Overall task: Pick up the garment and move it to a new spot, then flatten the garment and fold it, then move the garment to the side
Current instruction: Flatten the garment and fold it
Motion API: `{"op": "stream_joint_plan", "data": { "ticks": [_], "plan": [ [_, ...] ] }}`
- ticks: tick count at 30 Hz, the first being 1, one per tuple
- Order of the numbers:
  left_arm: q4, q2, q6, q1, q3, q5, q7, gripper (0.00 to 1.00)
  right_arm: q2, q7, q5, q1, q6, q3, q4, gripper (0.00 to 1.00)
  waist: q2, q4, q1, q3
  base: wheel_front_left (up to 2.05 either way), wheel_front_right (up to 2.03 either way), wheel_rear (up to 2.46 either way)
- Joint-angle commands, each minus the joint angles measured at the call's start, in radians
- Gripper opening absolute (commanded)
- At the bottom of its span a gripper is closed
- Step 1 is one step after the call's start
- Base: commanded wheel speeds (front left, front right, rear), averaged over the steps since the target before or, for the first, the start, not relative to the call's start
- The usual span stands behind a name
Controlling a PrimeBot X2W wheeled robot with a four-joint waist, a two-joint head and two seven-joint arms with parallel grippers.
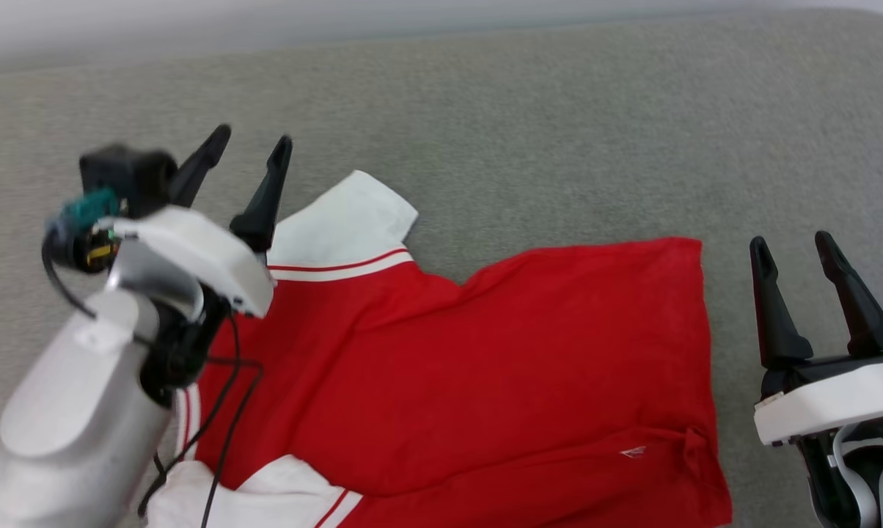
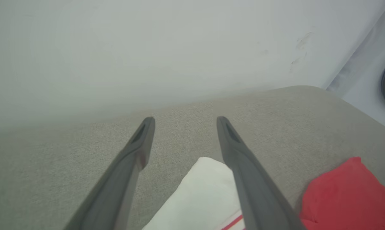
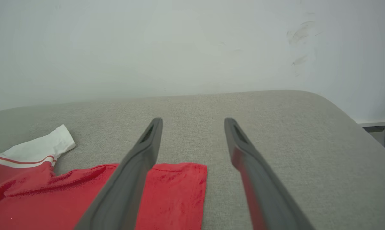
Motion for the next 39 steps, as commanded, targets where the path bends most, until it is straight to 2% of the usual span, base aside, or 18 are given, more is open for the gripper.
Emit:
{"op": "stream_joint_plan", "data": {
  "ticks": [1, 5, 9, 10, 15, 20, 25, 26, 28, 30, 33, 39],
  "plan": [
    [0.023, 0.003, -0.025, -0.046, -0.008, -0.019, 0.041, 1.00, 0.006, -0.008, 0.006, -0.020, -0.001, 0.002, 0.007, 1.00, 0.0000, -0.041, -0.0003, 0.038, 0.00, 0.00, 0.00],
    [0.106, 0.014, -0.090, -0.155, -0.038, -0.066, 0.203, 1.00, 0.012, -0.016, 0.012, -0.038, -0.001, 0.006, 0.024, 1.00, 0.0000, -0.075, -0.0003, 0.060, 0.00, 0.00, 0.00],
    [0.184, 0.030, -0.129, -0.227, -0.071, -0.139, 0.405, 1.00, 0.018, -0.029, 0.019, -0.046, -0.001, 0.015, 0.044, 1.00, 0.0000, -0.111, -0.0003, 0.077, 0.00, 0.00, 0.00],
    [0.184, 0.030, -0.129, -0.227, -0.071, -0.139, 0.405, 1.00, 0.018, -0.029, 0.019, -0.046, -0.001, 0.015, 0.044, 1.00, 0.0000, -0.111, -0.0003, 0.077, 0.00, 0.00, 0.00],
    [0.249, 0.055, -0.141, -0.283, -0.100, -0.200, 0.606, 1.00, 0.025, -0.046, 0.031, -0.052, -0.001, 0.021, 0.067, 1.00, 0.0000, -0.143, -0.0003, 0.104, 0.00, 0.00, 0.00],
    [0.313, 0.067, -0.144, -0.306, -0.126, -0.226, 0.725, 1.00, 0.029, -0.064, 0.050, -0.066, -0.001, 0.032, 0.094, 1.00, 0.0000, -0.167, -0.0003, 0.134, 0.00, 0.00, 0.00],
    [0.399, 0.048, -0.145, -0.264, -0.171, -0.257, 0.841, 1.00, 0.030, -0.075, 0.069, -0.074, -0.001, 0.038, 0.122, 1.00, 0.0000, -0.181, -0.0003, 0.151, 0.00, 0.00, 0.00],
    [0.416, 0.044, -0.142, -0.253, -0.184, -0.262, 0.872, 0.45, 0.030, -0.075, 0.072, -0.077, -0.001, 0.039, 0.126, 1.00, 0.0000, -0.184, -0.0003, 0.153, 0.00, 0.00, 0.00],
    [0.440, 0.030, -0.140, -0.232, -0.198, -0.279, 0.913, 0.00, 0.031, -0.070, 0.081, -0.080, -0.001, 0.039, 0.136, 1.00, 0.0000, -0.185, -0.0003, 0.154, 0.00, 0.00, 0.00],
    [0.450, 0.019, -0.137, -0.228, -0.206, -0.286, 0.933, 0.00, 0.031, -0.062, 0.085, -0.081, -0.001, 0.039, 0.141, 1.00, 0.0000, -0.183, -0.0003, 0.153, 0.00, 0.00, 0.00],
    [0.433, 0.017, -0.143, -0.272, -0.188, -0.263, 0.857, 0.00, 0.024, -0.004, 0.128, -0.096, -0.001, 0.044, 0.165, 1.00, 0.0000, -0.164, -0.0003, 0.142, 0.00, 0.00, 0.00],
    [0.392, 0.030, -0.152, -0.349, -0.172, -0.217, 0.749, 0.00, -0.047, 0.154, 0.195, -0.161, -0.001, 0.056, 0.257, 1.00, 0.0000, -0.118, -0.0003, 0.112, 0.00, 0.00, 0.00]
  ]
}}
